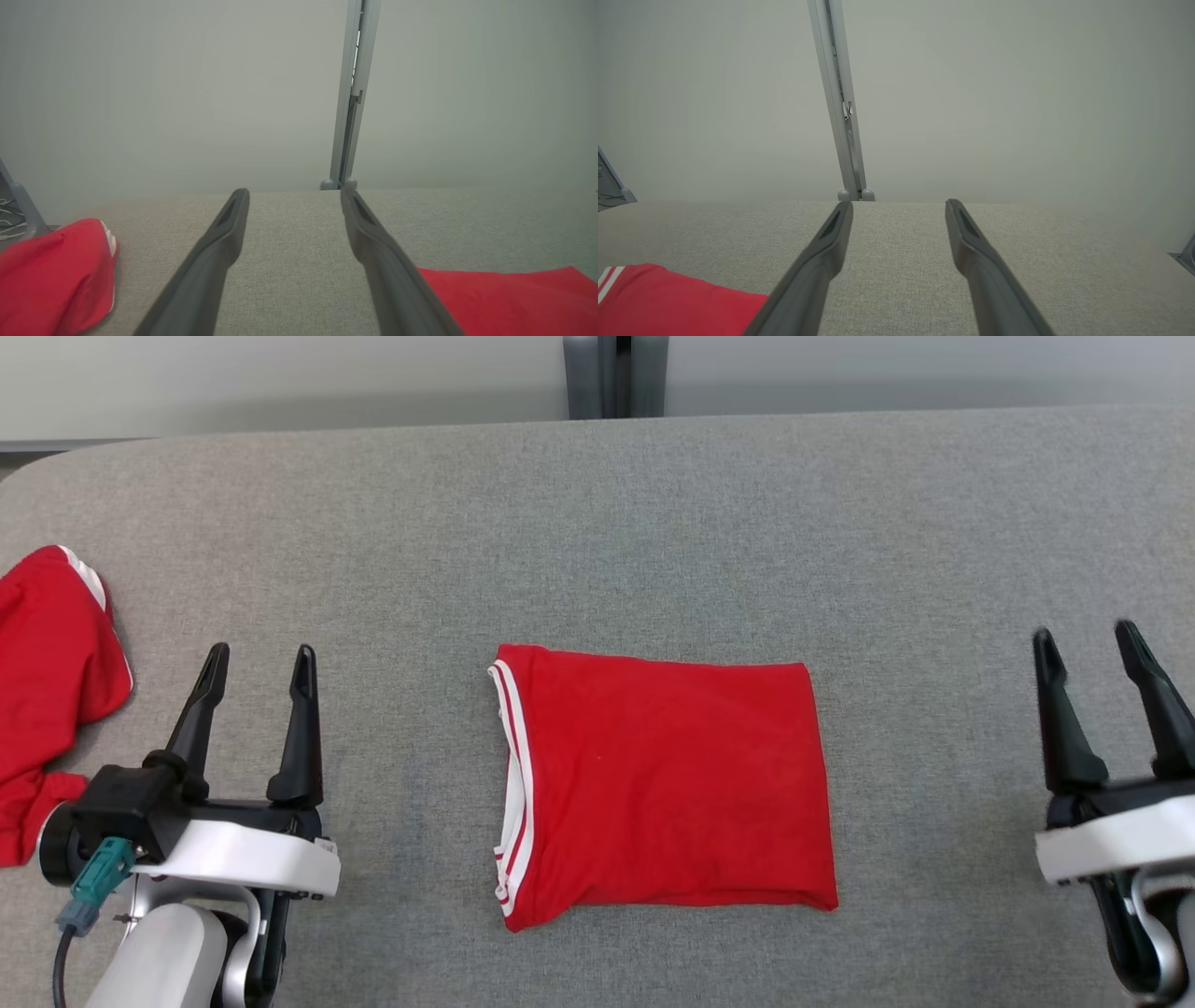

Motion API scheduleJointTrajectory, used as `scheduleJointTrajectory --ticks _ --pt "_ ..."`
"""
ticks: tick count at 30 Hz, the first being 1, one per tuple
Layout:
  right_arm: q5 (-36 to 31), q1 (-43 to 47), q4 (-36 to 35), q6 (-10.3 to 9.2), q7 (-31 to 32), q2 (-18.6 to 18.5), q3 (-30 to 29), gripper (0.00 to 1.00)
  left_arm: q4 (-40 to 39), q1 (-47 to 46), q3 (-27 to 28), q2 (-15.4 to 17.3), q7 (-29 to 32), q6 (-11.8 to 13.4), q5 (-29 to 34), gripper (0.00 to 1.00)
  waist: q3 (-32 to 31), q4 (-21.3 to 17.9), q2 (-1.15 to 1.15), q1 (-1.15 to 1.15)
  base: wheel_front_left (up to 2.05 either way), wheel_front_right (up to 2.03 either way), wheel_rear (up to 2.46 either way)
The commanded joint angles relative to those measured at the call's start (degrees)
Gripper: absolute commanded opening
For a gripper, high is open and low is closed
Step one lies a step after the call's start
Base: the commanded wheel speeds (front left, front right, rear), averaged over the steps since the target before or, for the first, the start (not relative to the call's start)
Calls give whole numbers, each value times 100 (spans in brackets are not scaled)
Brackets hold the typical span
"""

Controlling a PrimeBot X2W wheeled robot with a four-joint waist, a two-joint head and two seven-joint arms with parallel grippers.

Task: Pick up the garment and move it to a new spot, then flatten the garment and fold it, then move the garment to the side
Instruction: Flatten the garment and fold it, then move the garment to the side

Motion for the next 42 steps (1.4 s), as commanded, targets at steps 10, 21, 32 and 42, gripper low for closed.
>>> scheduleJointTrajectory --ticks 10,21,32,42 --pt "-181 563 -149 -2 379 90 -284 100 -155 261 -6 87 51 177 74 100 -172 41 0 0 0 0 0" --pt "-100 534 -178 -2 562 38 -125 100 -247 214 -110 92 165 249 85 100 -258 143 0 0 0 0 0" --pt "285 2 722 -2 1523 -125 1567 100 -349 237 -166 62 139 213 44 100 -97 386 0 0 0 0 0" --pt "923 -399 1594 -2 2268 -265 2378 0 -270 121 -243 13 128 166 19 100 -5 501 0 0 0 0 0"
